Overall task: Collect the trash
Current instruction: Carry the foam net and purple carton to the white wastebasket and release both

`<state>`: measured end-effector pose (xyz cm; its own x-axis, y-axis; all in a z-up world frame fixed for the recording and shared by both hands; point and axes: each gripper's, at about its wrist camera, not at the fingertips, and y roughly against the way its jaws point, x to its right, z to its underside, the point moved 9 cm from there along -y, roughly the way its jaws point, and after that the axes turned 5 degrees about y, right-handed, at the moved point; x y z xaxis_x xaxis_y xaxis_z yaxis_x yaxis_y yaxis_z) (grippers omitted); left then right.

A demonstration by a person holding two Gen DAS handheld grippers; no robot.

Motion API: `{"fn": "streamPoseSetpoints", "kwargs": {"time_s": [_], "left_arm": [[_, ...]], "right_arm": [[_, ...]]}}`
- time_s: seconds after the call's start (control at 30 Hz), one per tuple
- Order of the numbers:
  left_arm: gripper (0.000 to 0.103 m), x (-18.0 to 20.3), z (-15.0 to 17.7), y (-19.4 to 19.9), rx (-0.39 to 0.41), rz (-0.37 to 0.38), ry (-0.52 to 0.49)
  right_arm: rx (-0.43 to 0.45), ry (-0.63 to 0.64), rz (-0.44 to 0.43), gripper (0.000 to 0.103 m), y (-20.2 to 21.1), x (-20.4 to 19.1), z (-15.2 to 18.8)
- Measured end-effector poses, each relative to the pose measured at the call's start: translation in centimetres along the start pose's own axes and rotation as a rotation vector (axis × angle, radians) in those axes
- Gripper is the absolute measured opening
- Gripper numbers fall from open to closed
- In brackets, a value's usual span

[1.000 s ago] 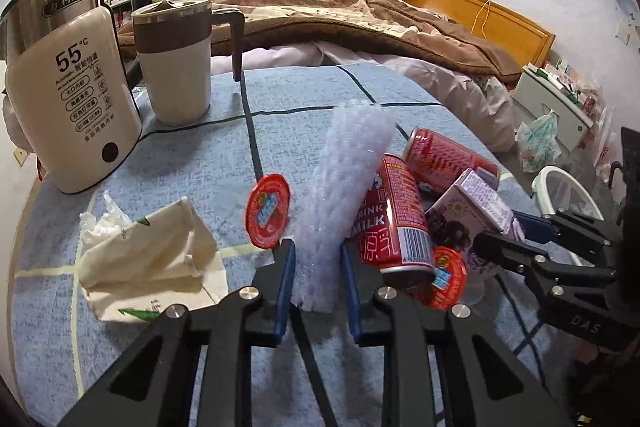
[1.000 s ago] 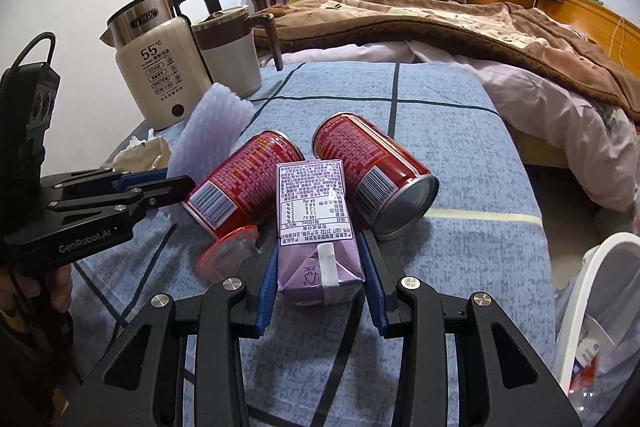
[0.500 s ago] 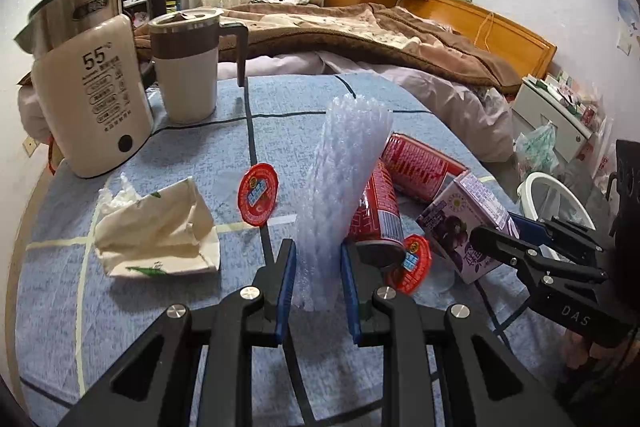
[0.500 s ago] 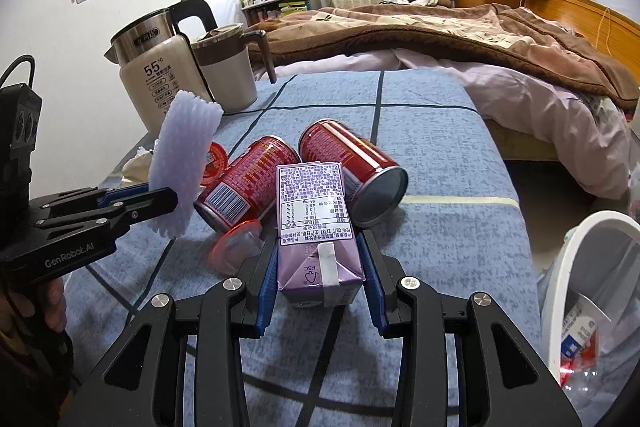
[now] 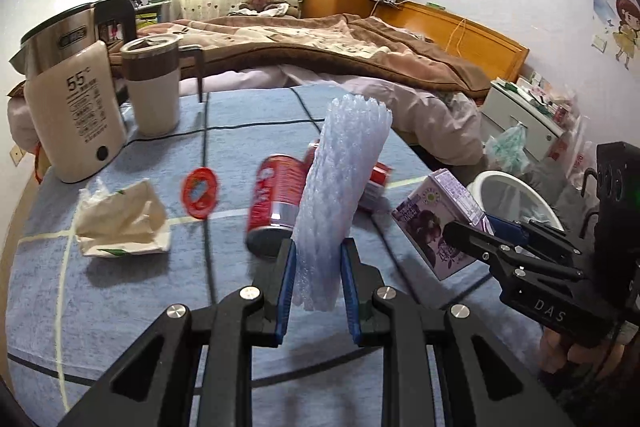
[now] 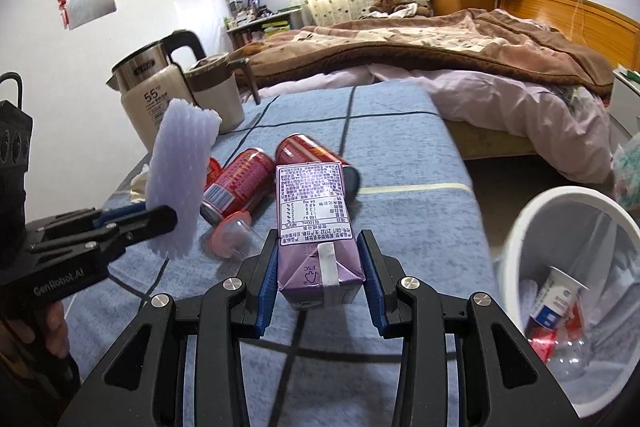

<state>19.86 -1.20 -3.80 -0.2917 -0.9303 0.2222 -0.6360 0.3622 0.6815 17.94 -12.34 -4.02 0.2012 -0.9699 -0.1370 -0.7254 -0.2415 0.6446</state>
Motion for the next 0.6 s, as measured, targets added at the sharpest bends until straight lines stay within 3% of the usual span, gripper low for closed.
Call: {"fn": "streamPoseSetpoints", "kwargs": {"time_s": [0.33,0.6], "left_arm": [[0.024,5.8,0.5,-1.1,-0.007,0.052,-0.014],[0.024,11.9,0.6,-2.7,-0.013,0.1,-0.082]], "right_arm": [[0.036,-0.049,0.095,0.039,3.6,4.2,0.7],[0.06,-0.107,0.198,0.039,6.9,9.4,1.7]]}}
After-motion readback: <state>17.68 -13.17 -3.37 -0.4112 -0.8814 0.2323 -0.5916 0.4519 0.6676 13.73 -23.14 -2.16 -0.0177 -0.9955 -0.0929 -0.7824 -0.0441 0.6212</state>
